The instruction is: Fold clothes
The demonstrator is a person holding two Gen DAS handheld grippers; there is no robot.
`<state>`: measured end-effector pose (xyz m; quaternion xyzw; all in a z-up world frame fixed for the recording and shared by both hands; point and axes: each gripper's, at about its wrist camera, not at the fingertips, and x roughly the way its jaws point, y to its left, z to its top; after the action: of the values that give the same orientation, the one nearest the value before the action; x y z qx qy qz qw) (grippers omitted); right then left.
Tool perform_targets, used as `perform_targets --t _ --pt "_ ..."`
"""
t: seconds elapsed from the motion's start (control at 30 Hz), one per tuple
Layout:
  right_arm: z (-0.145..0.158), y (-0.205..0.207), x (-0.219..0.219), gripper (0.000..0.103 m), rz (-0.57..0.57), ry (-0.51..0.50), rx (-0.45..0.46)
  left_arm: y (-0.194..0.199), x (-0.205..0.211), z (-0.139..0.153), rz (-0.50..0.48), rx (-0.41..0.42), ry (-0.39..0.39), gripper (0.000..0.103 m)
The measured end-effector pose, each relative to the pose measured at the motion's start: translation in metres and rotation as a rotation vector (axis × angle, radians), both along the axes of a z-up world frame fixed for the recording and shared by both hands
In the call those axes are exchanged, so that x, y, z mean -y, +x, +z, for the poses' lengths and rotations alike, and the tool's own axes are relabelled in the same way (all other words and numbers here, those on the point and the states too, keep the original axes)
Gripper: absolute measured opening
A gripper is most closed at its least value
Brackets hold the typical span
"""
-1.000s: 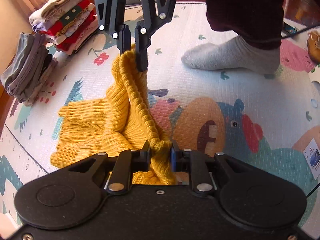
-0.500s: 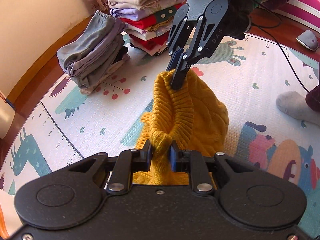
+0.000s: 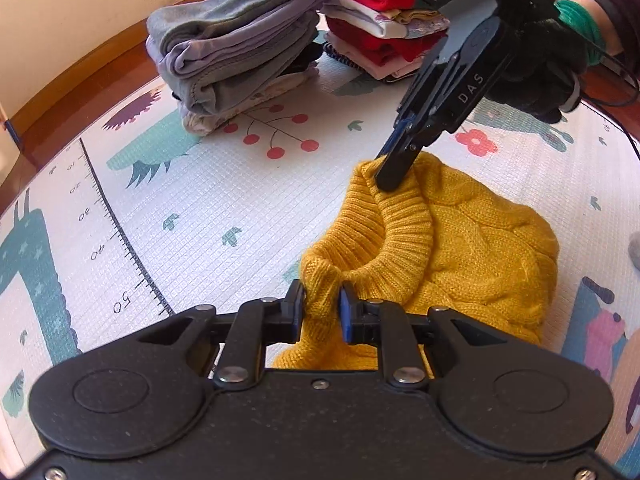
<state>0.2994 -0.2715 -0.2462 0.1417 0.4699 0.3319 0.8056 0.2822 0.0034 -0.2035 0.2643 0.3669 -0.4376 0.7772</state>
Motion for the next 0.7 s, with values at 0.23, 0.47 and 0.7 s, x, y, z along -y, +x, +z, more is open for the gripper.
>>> perform_targets --t 0.23,0.47,0.7 --pt "-0.038 0.022 0.000 0.018 -0.128 0.014 -0.064 0.000 -0.033 -0.010 0.394 -0.037 -0.201 0.026" --pt "-0.010 -0.029 0.016 0.055 -0.265 0.012 0.094 -0.055 -0.091 -0.013 0.812 -0.193 -0.526 0.046" --pt "-0.026 -0.070 0.013 0.064 -0.297 0.000 0.111 -0.050 -0.073 -0.031 0.831 -0.287 -0.551 0.046"
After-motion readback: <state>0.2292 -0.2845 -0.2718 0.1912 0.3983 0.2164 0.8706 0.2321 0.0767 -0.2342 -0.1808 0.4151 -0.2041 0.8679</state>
